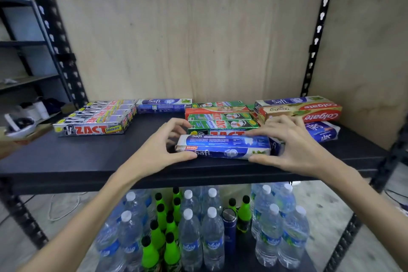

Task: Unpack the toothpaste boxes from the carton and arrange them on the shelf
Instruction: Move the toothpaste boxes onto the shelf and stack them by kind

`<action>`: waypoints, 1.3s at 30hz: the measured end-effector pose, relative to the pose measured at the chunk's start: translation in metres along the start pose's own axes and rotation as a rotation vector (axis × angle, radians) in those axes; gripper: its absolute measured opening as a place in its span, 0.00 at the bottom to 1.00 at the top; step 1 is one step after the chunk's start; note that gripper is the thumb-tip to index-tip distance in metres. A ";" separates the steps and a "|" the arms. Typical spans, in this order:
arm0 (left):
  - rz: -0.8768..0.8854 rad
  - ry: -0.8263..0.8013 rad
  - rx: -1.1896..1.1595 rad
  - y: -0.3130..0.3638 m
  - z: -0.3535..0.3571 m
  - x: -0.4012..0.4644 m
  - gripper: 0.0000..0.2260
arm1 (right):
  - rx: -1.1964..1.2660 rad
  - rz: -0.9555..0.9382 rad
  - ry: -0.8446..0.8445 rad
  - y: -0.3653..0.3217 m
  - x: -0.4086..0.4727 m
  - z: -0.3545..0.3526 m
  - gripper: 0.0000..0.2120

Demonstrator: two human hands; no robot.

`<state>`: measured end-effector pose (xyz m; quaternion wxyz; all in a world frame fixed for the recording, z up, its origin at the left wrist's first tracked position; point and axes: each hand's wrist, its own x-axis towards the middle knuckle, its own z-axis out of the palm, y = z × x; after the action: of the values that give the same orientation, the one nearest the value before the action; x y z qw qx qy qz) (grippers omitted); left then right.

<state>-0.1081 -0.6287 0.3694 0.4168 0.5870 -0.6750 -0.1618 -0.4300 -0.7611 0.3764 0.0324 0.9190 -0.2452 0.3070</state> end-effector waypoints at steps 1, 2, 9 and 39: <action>0.015 0.006 0.001 0.000 0.000 0.000 0.26 | 0.009 0.007 0.015 -0.001 -0.002 0.001 0.29; 0.024 0.017 -0.001 0.001 0.000 0.000 0.25 | 0.018 0.013 0.027 -0.002 -0.003 0.002 0.28; -0.067 0.099 -0.038 -0.012 -0.018 -0.008 0.18 | 0.086 0.042 0.058 -0.024 0.007 0.008 0.21; 0.003 0.033 0.384 -0.062 -0.124 -0.059 0.20 | 0.091 0.038 -0.024 -0.099 0.069 0.074 0.35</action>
<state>0.0233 -0.5568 0.3782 0.3082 0.6573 -0.6874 -0.0198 -0.2950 -0.7192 0.3656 -0.0181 0.9184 -0.2487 0.3073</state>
